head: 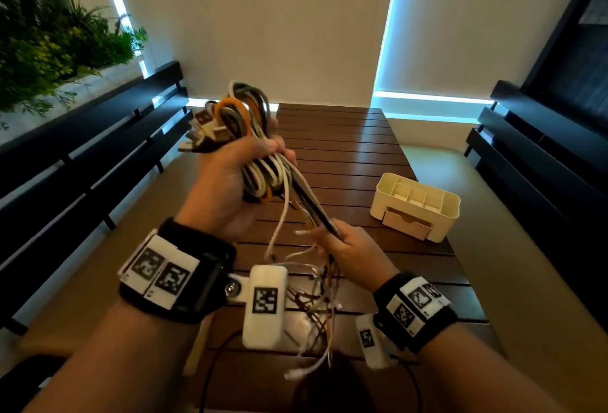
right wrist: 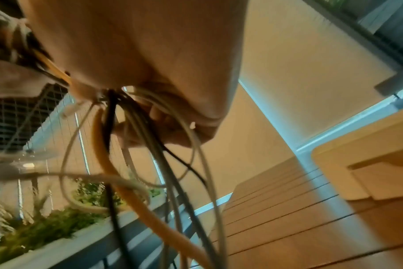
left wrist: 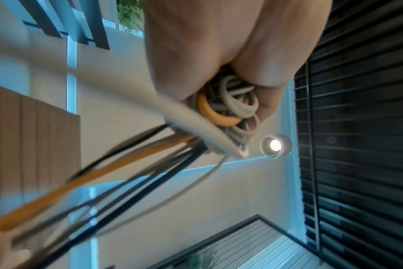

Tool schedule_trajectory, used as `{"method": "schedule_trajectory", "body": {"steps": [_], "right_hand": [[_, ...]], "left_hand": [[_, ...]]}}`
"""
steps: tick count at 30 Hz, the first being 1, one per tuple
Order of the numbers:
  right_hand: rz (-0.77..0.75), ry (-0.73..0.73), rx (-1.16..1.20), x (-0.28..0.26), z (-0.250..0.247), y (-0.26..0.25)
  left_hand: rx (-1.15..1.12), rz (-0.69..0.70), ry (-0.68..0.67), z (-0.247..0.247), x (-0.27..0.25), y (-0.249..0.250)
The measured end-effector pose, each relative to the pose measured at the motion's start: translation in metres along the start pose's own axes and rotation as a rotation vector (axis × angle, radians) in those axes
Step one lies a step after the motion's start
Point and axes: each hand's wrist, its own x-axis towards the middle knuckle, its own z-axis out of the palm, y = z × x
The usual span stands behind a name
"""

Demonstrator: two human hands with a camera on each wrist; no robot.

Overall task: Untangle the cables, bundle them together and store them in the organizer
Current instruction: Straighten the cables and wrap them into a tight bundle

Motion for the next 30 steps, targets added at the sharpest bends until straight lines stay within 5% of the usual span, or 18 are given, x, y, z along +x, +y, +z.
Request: {"method": "schedule_trajectory", "body": {"steps": [7,12,18,30], "right_hand": [[0.222,0.045,-0.666,0.023,-0.025,0.042],[0.189,-0.095,-0.397,0.011,-0.052,0.022],[-0.142,0.113,0.08,-0.011,-0.044,-0.031],[-0.188,0.029,-0.208,-0.003,-0.03,-0.036]], "left_hand": [[0.084,-0.066,0.148,-0.001,-0.014,-0.025],[0.142,-0.055,0.185,0.002,-0.015,-0.027],[0.176,-0.052,0.125,0.016,-0.014,-0.034],[0.102,-0.057,0.073,0.015,-0.008,-0.042]]}}
